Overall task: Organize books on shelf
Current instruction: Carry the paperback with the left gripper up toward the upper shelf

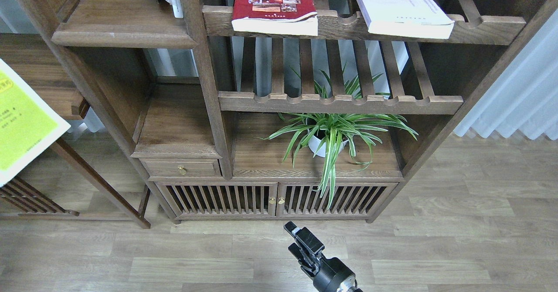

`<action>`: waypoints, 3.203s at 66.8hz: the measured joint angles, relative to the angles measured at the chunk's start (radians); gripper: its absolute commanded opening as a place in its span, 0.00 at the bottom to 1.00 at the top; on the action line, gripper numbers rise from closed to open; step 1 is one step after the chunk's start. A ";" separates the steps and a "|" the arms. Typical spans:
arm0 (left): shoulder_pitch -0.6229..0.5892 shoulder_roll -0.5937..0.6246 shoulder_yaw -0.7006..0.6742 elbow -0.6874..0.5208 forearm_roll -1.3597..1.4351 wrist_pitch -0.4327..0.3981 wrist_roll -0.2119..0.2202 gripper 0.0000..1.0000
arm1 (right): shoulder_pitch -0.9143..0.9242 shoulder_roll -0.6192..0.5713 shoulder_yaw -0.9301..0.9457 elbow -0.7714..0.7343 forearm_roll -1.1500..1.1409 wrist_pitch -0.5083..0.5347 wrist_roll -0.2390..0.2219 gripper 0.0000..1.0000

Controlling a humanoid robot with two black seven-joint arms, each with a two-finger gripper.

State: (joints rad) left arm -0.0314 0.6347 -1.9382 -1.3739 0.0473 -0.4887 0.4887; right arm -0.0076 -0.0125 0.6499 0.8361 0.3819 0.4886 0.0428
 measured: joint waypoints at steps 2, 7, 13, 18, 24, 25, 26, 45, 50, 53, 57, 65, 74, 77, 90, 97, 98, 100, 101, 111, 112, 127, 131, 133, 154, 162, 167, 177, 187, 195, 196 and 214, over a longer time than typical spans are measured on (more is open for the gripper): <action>-0.041 0.031 0.009 0.014 0.007 0.000 0.000 0.04 | 0.000 0.000 0.002 -0.004 0.000 0.000 0.000 0.99; -0.082 0.053 0.020 0.044 0.013 0.000 0.000 0.04 | 0.000 0.000 0.004 -0.007 0.000 0.000 0.000 0.99; -0.161 0.082 0.048 0.082 0.026 0.000 0.000 0.04 | 0.000 0.000 0.005 -0.010 0.000 0.000 0.000 0.99; -0.230 0.109 0.089 0.105 0.045 0.000 0.000 0.04 | 0.000 0.000 0.005 -0.011 0.000 0.000 0.000 0.99; -0.307 0.137 0.146 0.126 0.072 0.000 0.000 0.04 | 0.000 0.000 0.005 -0.011 0.000 0.000 0.000 0.99; -0.324 0.142 0.159 0.130 0.077 0.000 0.000 0.04 | -0.001 0.000 0.005 -0.011 0.000 0.000 0.000 0.99; -0.341 0.145 0.172 0.133 0.082 0.000 0.000 0.04 | -0.001 0.000 0.005 -0.011 0.000 0.000 0.000 0.99; -0.639 0.155 0.375 0.192 0.169 0.000 0.000 0.04 | -0.002 0.009 0.004 -0.011 0.000 0.000 0.000 0.99; -0.717 0.153 0.425 0.218 0.191 0.000 0.000 0.04 | -0.002 0.010 0.004 -0.011 0.000 0.000 0.000 0.99; -0.737 0.152 0.436 0.223 0.196 0.000 0.000 0.04 | -0.002 0.010 0.004 -0.011 0.000 0.000 0.000 0.99; -0.773 0.150 0.458 0.231 0.202 0.000 0.000 0.04 | -0.002 0.010 0.004 -0.011 0.000 0.000 0.000 0.99; -0.844 0.148 0.501 0.246 0.211 0.000 0.000 0.04 | -0.002 0.011 0.004 -0.009 0.000 0.000 0.000 0.99; -0.928 0.139 0.560 0.264 0.252 0.000 0.000 0.04 | -0.002 0.012 0.002 -0.009 0.000 0.000 0.000 0.99; -0.957 0.130 0.578 0.269 0.274 0.000 0.000 0.04 | -0.002 0.013 0.001 -0.009 0.000 0.000 0.000 0.99; -1.009 0.129 0.595 0.293 0.318 0.000 0.000 0.04 | -0.002 0.013 0.002 -0.008 0.000 0.000 0.000 0.99; -1.020 0.132 0.596 0.311 0.332 0.000 0.000 0.04 | -0.003 0.013 0.003 -0.008 0.001 0.000 0.000 0.99; -1.020 0.132 0.596 0.312 0.333 0.000 0.000 0.04 | -0.003 0.013 0.003 -0.008 0.001 0.000 0.000 0.99; -1.021 0.132 0.596 0.316 0.338 0.000 0.000 0.04 | -0.003 0.012 0.003 -0.008 0.001 0.000 0.000 0.99; -1.022 0.132 0.596 0.319 0.341 0.000 0.000 0.04 | -0.003 0.013 0.003 -0.008 0.001 0.000 0.000 0.99; -1.032 0.115 0.596 0.345 0.350 0.000 0.000 0.04 | -0.003 0.012 0.004 -0.009 0.003 0.000 0.000 0.99; -1.035 0.107 0.596 0.350 0.351 0.000 0.000 0.04 | -0.002 0.012 0.004 -0.009 0.003 0.000 0.000 0.99; -1.083 0.054 0.596 0.402 0.403 0.000 0.000 0.04 | -0.002 0.012 0.005 -0.009 0.003 0.000 0.000 0.99; -1.100 0.043 0.594 0.422 0.429 0.000 0.000 0.04 | -0.002 0.012 0.005 -0.008 0.003 0.000 0.000 0.99; -1.106 0.037 0.594 0.433 0.442 0.000 0.000 0.04 | -0.002 0.012 0.005 -0.008 0.003 0.000 0.000 0.99; -1.143 -0.016 0.599 0.500 0.486 0.000 0.000 0.04 | -0.002 0.013 0.005 -0.007 0.005 0.000 0.000 0.99; -1.158 -0.046 0.602 0.538 0.494 0.000 -0.009 0.04 | -0.002 0.012 0.005 -0.005 0.006 0.000 0.001 0.99; -1.161 -0.058 0.604 0.551 0.496 0.003 -0.039 0.04 | -0.002 0.012 0.005 -0.002 0.006 0.000 0.001 0.99; -1.166 -0.109 0.604 0.566 0.496 0.062 -0.104 0.05 | -0.002 0.013 0.005 0.004 0.006 0.000 0.001 0.99; -1.178 -0.134 0.605 0.569 0.496 0.111 -0.117 0.05 | -0.002 0.012 0.005 0.006 0.006 0.000 0.001 0.99; -1.191 -0.154 0.605 0.608 0.499 0.123 -0.122 0.05 | -0.002 0.012 0.006 0.006 0.007 0.000 0.001 0.99; -1.191 -0.156 0.605 0.612 0.501 0.123 -0.122 0.05 | -0.002 0.012 0.006 0.006 0.007 0.000 0.002 0.99; -1.217 -0.172 0.605 0.679 0.506 0.131 -0.128 0.06 | -0.002 0.012 0.008 0.006 0.008 0.000 0.002 0.99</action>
State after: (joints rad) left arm -1.2486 0.4628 -1.3330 -0.6952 0.5537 -0.3577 0.3608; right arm -0.0092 0.0000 0.6578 0.8423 0.3896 0.4886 0.0445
